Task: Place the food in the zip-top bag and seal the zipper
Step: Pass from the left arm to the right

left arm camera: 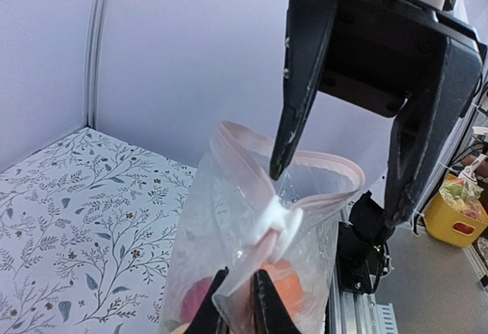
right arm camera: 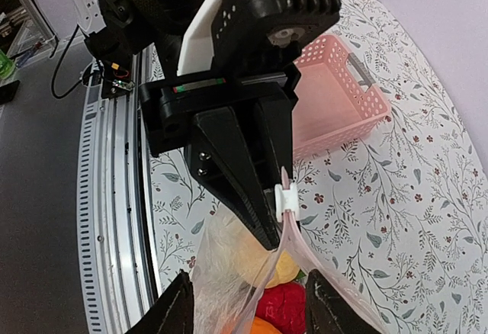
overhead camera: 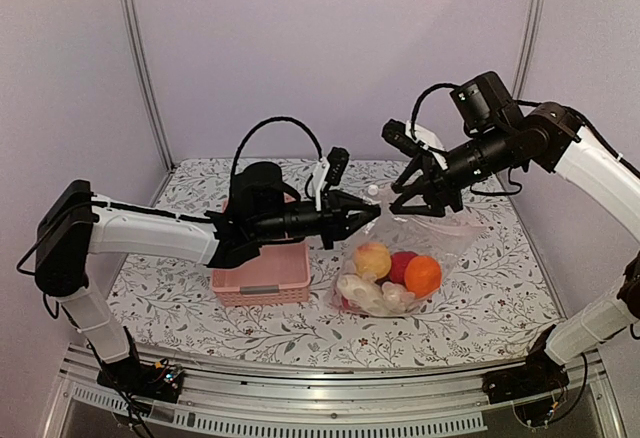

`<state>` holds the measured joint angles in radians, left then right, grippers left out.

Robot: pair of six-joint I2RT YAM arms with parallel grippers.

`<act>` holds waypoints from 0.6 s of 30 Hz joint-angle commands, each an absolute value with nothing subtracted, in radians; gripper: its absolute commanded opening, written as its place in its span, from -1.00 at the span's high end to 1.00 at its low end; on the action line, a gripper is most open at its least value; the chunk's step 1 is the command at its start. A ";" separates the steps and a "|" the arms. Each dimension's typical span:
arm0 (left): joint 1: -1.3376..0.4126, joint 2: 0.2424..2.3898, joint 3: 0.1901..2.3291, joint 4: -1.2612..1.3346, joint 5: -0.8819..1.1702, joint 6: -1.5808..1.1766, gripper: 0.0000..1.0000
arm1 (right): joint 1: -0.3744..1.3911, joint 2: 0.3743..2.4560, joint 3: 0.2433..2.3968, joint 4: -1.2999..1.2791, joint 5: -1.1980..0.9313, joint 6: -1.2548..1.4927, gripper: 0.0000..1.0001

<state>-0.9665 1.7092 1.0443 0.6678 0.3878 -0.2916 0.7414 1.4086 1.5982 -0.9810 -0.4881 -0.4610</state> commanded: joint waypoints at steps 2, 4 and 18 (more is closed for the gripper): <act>-0.959 1.665 1.050 0.641 0.387 -0.285 0.77 | 0.763 1.436 1.588 -0.981 -0.360 -0.448 0.09; -0.959 1.656 1.047 0.641 0.385 -0.283 0.77 | 0.765 1.444 1.580 -0.971 -0.333 -0.447 0.18; -0.956 1.642 1.038 0.624 0.392 -0.242 0.42 | 0.766 1.438 1.601 -0.919 -0.347 -0.466 0.96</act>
<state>-0.9657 1.6600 1.0443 0.6445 0.3840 -0.2687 0.7605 1.4433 1.5791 -0.9295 -0.3233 -0.4530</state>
